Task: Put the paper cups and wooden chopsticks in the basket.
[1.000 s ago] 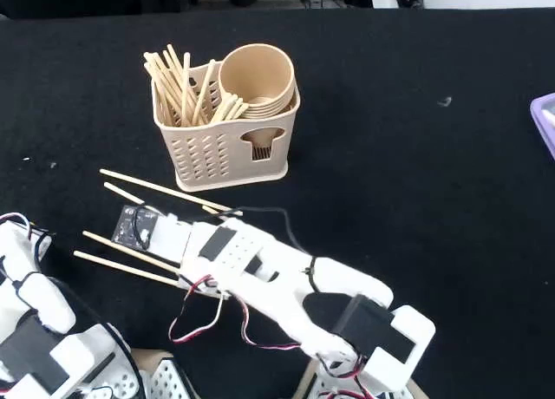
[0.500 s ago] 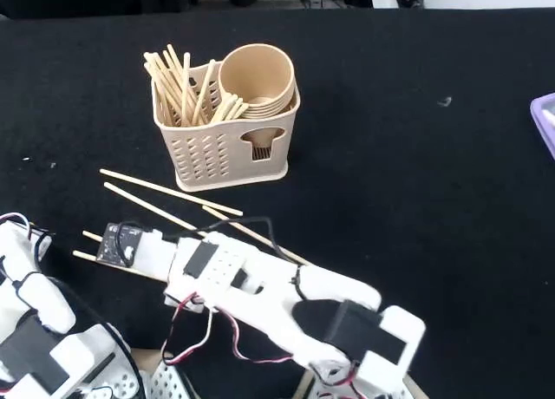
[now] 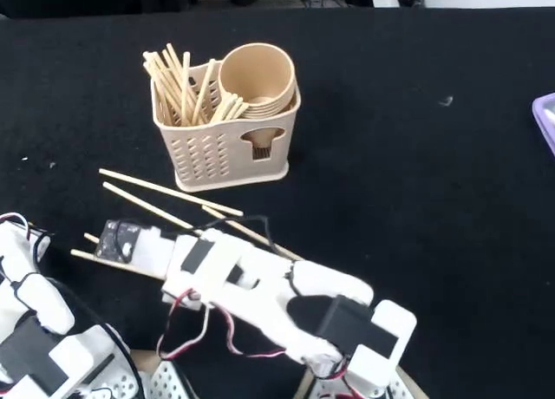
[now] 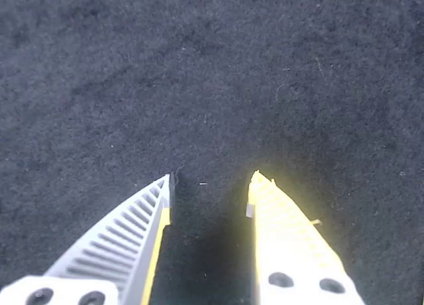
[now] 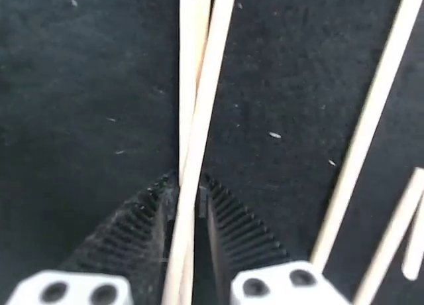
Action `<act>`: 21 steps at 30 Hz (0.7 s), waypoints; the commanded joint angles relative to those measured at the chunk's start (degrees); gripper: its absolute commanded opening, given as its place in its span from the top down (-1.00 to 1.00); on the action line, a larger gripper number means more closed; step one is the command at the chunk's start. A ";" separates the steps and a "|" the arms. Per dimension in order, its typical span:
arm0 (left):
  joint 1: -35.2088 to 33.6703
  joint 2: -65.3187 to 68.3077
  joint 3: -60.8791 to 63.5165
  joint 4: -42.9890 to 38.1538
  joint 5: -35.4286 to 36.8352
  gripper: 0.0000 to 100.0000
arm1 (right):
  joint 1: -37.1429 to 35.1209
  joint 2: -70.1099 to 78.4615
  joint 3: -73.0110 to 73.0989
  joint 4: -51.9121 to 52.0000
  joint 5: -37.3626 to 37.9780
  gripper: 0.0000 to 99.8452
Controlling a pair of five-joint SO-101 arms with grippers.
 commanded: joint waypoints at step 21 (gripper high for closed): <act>-0.66 -0.97 -3.38 -0.09 0.53 0.61 | 7.30 -13.76 11.03 4.22 3.52 0.87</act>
